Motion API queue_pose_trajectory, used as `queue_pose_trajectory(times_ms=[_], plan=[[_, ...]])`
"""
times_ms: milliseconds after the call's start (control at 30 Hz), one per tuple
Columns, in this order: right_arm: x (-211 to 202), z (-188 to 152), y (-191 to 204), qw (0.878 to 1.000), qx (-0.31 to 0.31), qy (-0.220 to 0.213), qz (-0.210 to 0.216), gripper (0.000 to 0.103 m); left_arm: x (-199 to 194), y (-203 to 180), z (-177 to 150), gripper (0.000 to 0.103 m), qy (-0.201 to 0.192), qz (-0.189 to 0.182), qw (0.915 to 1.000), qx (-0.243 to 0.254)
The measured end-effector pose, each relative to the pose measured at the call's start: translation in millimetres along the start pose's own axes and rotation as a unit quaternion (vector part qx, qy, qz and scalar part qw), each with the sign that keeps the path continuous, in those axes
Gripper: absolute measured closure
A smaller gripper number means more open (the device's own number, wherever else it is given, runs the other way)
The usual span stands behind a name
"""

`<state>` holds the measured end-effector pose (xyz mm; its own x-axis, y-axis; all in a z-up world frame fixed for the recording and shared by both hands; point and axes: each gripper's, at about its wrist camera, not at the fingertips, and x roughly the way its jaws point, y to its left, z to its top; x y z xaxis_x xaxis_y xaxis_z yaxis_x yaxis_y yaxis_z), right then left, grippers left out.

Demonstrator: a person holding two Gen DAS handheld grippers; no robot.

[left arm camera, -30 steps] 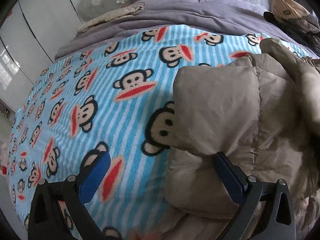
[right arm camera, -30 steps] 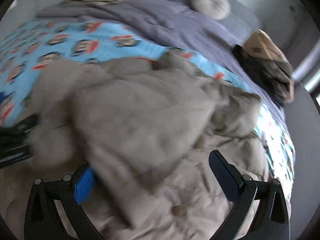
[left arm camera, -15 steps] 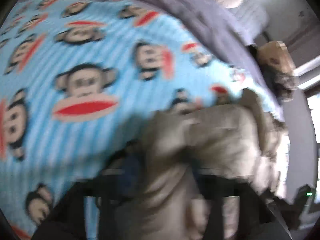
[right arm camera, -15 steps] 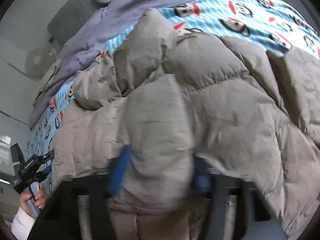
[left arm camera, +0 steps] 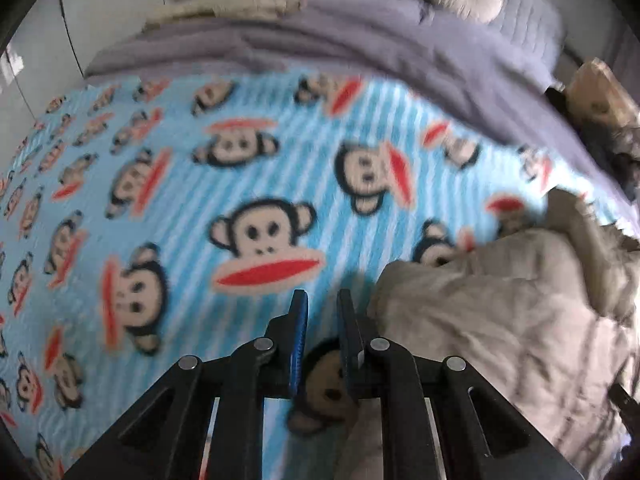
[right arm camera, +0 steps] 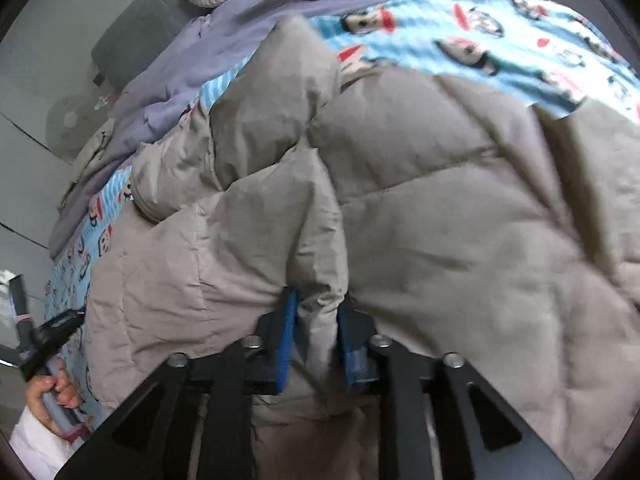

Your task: Fold large clothes

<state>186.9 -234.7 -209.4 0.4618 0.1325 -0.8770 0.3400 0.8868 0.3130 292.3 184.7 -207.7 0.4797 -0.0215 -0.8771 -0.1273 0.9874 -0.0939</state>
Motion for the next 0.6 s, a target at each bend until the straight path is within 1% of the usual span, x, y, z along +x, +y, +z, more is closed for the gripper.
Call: queue_pose_trajectory(times_ms=[33, 100, 167, 233, 300, 333, 400, 433, 467, 500, 533, 600], plan=[[-9.8, -0.9, -2.8, 1.000, -0.003, -0.006, -0.012, 0.068, -13.7, 0.3, -1.6, 0.086, -0.008, -0.008, 0.9999, 0.009], [-29.5, -5.3, -9.6, 1.000, -0.004, -0.019, -0.021, 0.068, -37.2, -3.3, -10.7, 0.086, -0.017, -0.033, 0.9988, 0.032], [-46.8, -11.3, -9.4, 0.999, -0.012, -0.032, -0.010, 0.068, -53.9, -14.0, -26.3, 0.086, -0.013, -0.059, 0.9960, 0.066], [-58.3, -19.1, 1.7, 0.998, -0.040, -0.038, 0.016, 0.073, -55.6, -32.2, -47.4, 0.086, 0.004, -0.072, 0.9919, 0.105], [-52.1, -25.3, 18.5, 0.996, -0.078, -0.023, 0.031, 0.075, -38.9, -48.8, -62.8, 0.086, 0.028, -0.062, 0.9895, 0.128], [-43.3, -27.9, 24.8, 0.995, -0.094, -0.014, 0.028, 0.075, -25.9, -55.5, -70.2, 0.086, 0.041, -0.053, 0.9895, 0.128], [-23.4, -29.7, 21.6, 0.995, -0.098, 0.005, 0.004, 0.075, -10.4, -62.3, -78.9, 0.086, 0.047, -0.043, 0.9908, 0.119], [-11.8, -26.5, 15.7, 0.996, -0.086, 0.012, -0.008, 0.076, -6.0, -64.1, -79.9, 0.086, 0.044, -0.038, 0.9917, 0.115], [-6.5, -23.3, 10.6, 0.997, -0.074, 0.014, -0.011, 0.082, -4.4, -65.9, -79.9, 0.086, 0.042, -0.034, 0.9926, 0.109], [-3.5, -18.5, 3.4, 0.998, -0.059, 0.013, -0.007, 0.084, -4.7, -65.9, -79.2, 0.086, 0.042, -0.032, 0.9930, 0.105], [-4.6, -13.7, -4.3, 0.999, -0.043, 0.010, -0.009, 0.084, -4.9, -65.4, -77.7, 0.086, 0.044, -0.030, 0.9932, 0.103], [-13.1, -7.6, -20.2, 0.999, -0.016, 0.006, -0.028, 0.084, -12.9, -66.0, -75.2, 0.086, 0.046, -0.024, 0.9930, 0.107]])
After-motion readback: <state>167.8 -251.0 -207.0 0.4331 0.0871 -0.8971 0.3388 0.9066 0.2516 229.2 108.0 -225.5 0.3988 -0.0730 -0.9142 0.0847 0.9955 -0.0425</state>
